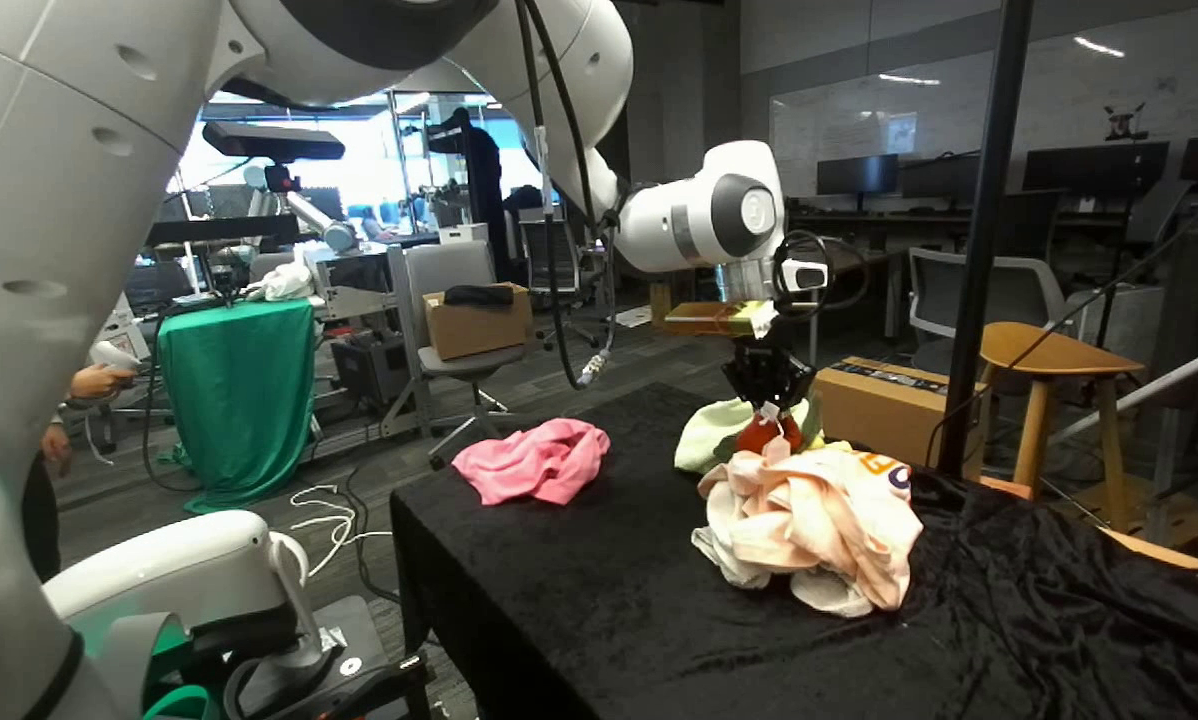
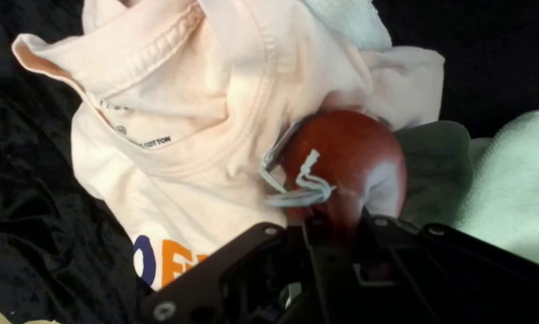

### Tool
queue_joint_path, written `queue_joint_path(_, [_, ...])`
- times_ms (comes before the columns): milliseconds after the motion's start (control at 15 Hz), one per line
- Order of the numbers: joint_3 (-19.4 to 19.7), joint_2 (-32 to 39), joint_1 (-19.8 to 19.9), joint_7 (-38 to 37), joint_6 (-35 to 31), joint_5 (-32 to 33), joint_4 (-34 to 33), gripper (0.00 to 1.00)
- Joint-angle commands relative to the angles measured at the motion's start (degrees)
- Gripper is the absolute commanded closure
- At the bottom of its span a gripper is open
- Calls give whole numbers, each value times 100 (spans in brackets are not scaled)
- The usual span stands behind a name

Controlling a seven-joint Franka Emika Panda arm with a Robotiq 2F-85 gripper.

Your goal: Pile the t-shirts, towels, rope and radish together

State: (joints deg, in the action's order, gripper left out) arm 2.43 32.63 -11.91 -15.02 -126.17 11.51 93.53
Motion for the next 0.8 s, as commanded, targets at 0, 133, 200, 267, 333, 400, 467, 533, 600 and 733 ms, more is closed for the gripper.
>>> queue_joint_path(0, [-25, 96, 47, -121, -151, 16, 92, 96])
queue_joint_path(133, [-44, 56, 52, -110, -127, -11, 160, 96])
queue_joint_path(200, [-53, 62, 52, -108, -123, -19, 167, 96])
queue_joint_path(267, [-60, 96, 52, -109, -152, -19, 157, 96])
queue_joint_path(333, [-77, 46, 62, -79, -130, -40, 194, 96])
queue_joint_path(400, [-94, -6, 67, -49, -96, -52, 231, 95])
queue_joint_path(467, [-107, 4, 70, -34, -65, -65, 230, 96])
queue_joint_path(533, [-112, -27, 67, -49, -62, -72, 265, 62])
queue_joint_path(600, [-114, -76, 66, -39, -26, -67, 308, 61])
queue_joint_path(733, [-120, -164, 78, -22, -8, -69, 400, 48])
